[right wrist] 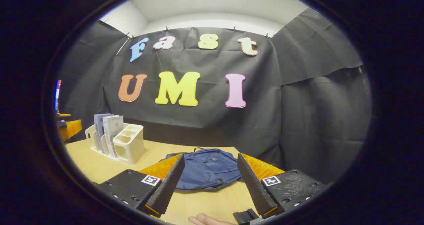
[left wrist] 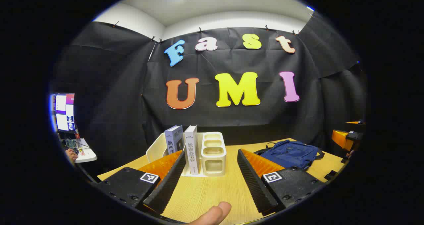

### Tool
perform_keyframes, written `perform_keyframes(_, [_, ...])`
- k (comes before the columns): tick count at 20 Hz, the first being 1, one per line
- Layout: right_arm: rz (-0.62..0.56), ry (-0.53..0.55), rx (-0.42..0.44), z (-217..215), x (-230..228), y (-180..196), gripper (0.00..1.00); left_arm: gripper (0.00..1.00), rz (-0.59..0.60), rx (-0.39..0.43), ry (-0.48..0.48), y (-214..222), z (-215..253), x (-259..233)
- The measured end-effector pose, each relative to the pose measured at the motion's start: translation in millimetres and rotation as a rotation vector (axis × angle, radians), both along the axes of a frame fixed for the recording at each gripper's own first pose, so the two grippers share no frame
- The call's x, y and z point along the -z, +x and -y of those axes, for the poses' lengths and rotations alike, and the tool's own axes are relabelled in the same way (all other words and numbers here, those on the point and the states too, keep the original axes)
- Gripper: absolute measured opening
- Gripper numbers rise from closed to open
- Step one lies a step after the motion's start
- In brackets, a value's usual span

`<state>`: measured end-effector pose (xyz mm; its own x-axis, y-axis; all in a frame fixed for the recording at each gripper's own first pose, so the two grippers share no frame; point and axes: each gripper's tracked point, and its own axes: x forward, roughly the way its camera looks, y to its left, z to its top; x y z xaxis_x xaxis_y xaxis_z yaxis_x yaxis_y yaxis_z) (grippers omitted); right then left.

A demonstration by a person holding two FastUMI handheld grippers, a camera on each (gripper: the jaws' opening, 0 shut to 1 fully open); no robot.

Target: Open the schoolbag, grab two books from the bookshelf and put them into the schoolbag.

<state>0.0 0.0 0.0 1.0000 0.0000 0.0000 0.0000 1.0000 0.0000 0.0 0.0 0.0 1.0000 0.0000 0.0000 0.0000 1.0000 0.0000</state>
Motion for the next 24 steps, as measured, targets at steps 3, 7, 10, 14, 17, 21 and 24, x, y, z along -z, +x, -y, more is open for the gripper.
perform_keyframes(3, [-0.016,-0.029,-0.003,-10.7,6.6,2.6,0.95,0.98,0.008,-0.006,0.009,-2.2,-5.5,-2.5])
perform_keyframes(7, [-0.067,-0.035,-0.015,-26.1,19.4,6.9,0.96,1.0,0.005,0.005,-0.004,2.5,-10.9,-1.4])
perform_keyframes(10, [-0.091,-0.055,-0.037,-37.6,29.4,13.3,0.95,0.98,-0.02,0.002,-0.005,7.5,-13.8,6.4])
perform_keyframes(14, [-0.12,-0.094,-0.062,-50.6,43.7,23.8,0.95,0.98,-0.034,-0.015,0.009,10.2,-22.4,11.5])
perform_keyframes(17, [-0.16,-0.114,-0.099,-67.1,61.9,35.9,0.95,0.98,-0.045,-0.014,0.005,13.7,-24.2,15.3])
perform_keyframes(21, [-0.23,-0.156,-0.137,-93.9,89.2,65.5,0.95,0.98,-0.052,-0.01,0.008,16.6,-24.8,18.5])
perform_keyframes(24, [-0.292,-0.19,-0.173,-118.4,110.0,93.9,0.98,0.98,-0.058,-0.011,0.01,19.4,-27.9,22.6])
